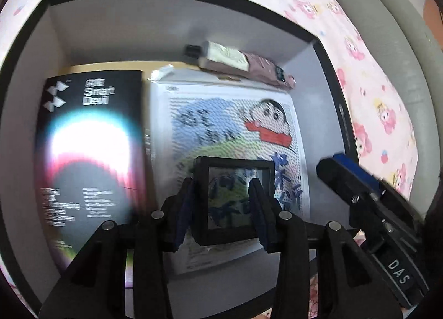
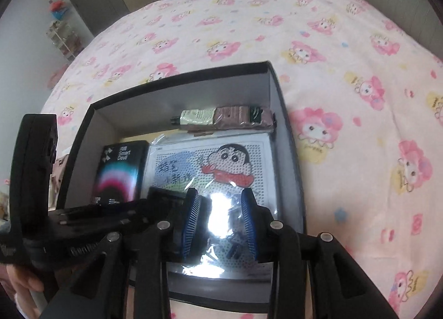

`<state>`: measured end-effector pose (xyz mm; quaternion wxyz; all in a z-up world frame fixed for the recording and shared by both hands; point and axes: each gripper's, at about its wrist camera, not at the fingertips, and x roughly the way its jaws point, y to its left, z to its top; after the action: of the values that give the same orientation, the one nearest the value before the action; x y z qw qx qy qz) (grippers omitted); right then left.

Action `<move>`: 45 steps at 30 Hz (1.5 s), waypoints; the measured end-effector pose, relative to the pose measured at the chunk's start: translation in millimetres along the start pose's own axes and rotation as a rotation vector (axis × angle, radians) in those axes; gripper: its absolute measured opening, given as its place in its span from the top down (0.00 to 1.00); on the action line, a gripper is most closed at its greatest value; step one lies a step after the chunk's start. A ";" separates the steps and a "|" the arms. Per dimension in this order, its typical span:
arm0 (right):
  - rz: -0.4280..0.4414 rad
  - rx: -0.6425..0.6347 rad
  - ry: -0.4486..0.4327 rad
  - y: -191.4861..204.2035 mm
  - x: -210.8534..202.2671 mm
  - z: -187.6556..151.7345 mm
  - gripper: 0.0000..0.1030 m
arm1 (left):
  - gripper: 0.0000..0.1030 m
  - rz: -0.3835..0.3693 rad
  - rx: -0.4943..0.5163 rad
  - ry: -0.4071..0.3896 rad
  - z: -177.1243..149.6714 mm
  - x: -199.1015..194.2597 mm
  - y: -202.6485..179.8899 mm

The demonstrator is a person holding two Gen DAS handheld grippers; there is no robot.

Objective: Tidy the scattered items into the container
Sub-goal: 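Lift the held frame case with both grippers and carry it to the box, then lower the frame case with both grippers in front of the Shin-chan bag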

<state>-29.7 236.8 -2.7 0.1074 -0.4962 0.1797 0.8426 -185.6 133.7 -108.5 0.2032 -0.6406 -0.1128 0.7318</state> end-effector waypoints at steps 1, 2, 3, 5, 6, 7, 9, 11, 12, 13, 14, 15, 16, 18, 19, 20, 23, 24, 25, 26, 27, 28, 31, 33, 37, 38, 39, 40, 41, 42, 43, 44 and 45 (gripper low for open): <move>-0.014 0.002 -0.008 1.6 -0.5 -0.1 0.72 | 0.61 -0.015 0.000 0.014 -1.2 3.8 -2.8; -0.029 0.001 -0.014 0.9 -1.7 -0.1 0.72 | 0.61 -0.039 0.000 0.027 -2.4 7.3 -5.2; -0.038 0.002 -0.015 0.2 -0.7 1.2 0.72 | 0.61 -0.070 0.003 0.036 -3.6 9.7 -8.1; -0.048 0.008 -0.015 -2.3 0.9 2.0 0.72 | 0.61 -0.111 0.015 0.051 -5.6 12.3 -14.2; -0.049 0.014 -0.013 -4.2 1.1 2.3 0.72 | 0.61 -0.110 0.017 0.041 -6.6 10.6 -16.1; -0.047 0.018 -0.012 -5.4 0.8 2.6 0.72 | 0.61 -0.089 0.017 0.015 -7.7 5.6 -17.1; -0.034 0.024 -0.008 -6.7 1.1 3.0 0.72 | 0.61 -0.049 0.011 -0.032 -9.5 -4.7 -14.3; -0.026 0.019 -0.004 -5.4 1.5 2.8 0.72 | 0.61 -0.021 -0.020 -0.086 -9.2 -19.0 -6.2; -0.024 0.012 -0.003 -3.8 2.3 2.6 0.72 | 0.61 0.000 -0.036 -0.107 -9.0 -23.4 -0.3; -0.024 0.005 -0.001 -2.1 3.3 2.4 0.72 | 0.61 0.026 -0.051 -0.130 -8.2 -28.8 4.0; -0.024 -0.003 0.003 0.4 4.4 1.8 0.72 | 0.61 0.050 -0.066 -0.149 0.0 -25.5 20.5; -0.021 -0.012 0.011 2.4 6.4 1.4 0.72 | 0.61 0.064 -0.080 -0.155 0.8 -26.0 23.3; -0.009 -0.020 0.025 4.7 9.7 0.8 0.72 | 0.61 0.073 -0.096 -0.140 2.4 -22.9 28.2; 0.015 -0.029 0.062 8.7 16.5 -1.8 0.72 | 0.61 0.060 -0.114 -0.109 6.2 -15.6 34.4; 0.026 -0.035 0.085 10.3 21.2 -3.2 0.72 | 0.61 0.041 -0.117 -0.088 4.1 -11.5 37.6; 0.034 -0.042 0.117 12.1 27.1 -5.4 0.72 | 0.61 0.023 -0.116 -0.078 3.4 -8.0 39.5; 0.032 -0.060 0.174 15.1 38.8 -10.5 0.71 | 0.60 -0.001 -0.096 -0.064 3.0 -1.6 32.5; 0.013 -0.064 0.186 15.4 42.1 -12.0 0.71 | 0.60 -0.014 -0.089 -0.059 3.4 -0.6 30.2; 0.000 -0.065 0.187 15.1 43.0 -12.3 0.71 | 0.60 -0.053 -0.092 -0.034 4.3 2.5 28.0; -0.025 -0.060 0.177 13.5 41.7 -11.7 0.71 | 0.60 -0.079 -0.097 -0.022 4.7 4.5 26.7; -0.037 -0.056 0.163 12.3 39.2 -10.8 0.72 | 0.59 -0.103 -0.102 -0.022 5.4 5.3 25.9; -0.044 -0.055 0.153 11.9 36.6 -10.4 0.72 | 0.59 -0.127 -0.101 -0.018 6.8 6.0 25.0; -0.068 -0.065 0.114 13.9 28.6 -11.6 0.71 | 0.59 -0.186 -0.107 -0.008 10.3 4.2 25.5; -0.075 -0.072 0.099 13.9 25.7 -10.7 0.71 | 0.59 -0.159 -0.121 -0.058 11.6 -6.6 28.5; 0.015 -0.004 0.082 1.6 20.8 -4.5 0.71 | 0.60 -0.044 -0.144 -0.097 20.2 -19.0 35.9; 0.042 0.015 0.075 -2.5 20.0 -3.3 0.71 | 0.60 -0.015 -0.137 -0.093 18.8 -20.1 39.7; 0.080 0.042 0.075 -7.4 19.0 -1.4 0.71 | 0.61 0.011 -0.130 -0.090 14.1 -24.3 50.8; 0.102 0.059 0.077 -10.2 18.8 -0.5 0.71 | 0.62 0.035 -0.122 -0.091 12.8 -24.1 51.8; 0.117 0.074 0.081 -10.3 18.5 0.7 0.72 | 0.68 0.043 -0.123 -0.095 12.0 -18.5 47.2; 0.128 0.084 0.084 -10.0 18.5 2.1 0.72 | 0.69 0.043 -0.126 -0.097 11.0 -15.8 46.7; 0.127 0.084 0.083 -9.4 19.2 3.0 0.71 | 0.69 0.035 -0.125 -0.094 9.8 -11.4 43.9; 0.113 0.075 0.080 -7.9 18.6 2.8 0.72 | 0.70 0.022 -0.124 -0.088 10.2 -8.3 42.8; 0.099 0.063 0.078 -4.5 18.6 2.6 0.71 | 0.70 0.004 -0.121 -0.085 11.5 -12.2 43.4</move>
<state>-39.2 242.0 -18.8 0.0741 -0.5155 0.2346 0.8208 -202.4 90.7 -114.3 0.1578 -0.6202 -0.1641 0.7507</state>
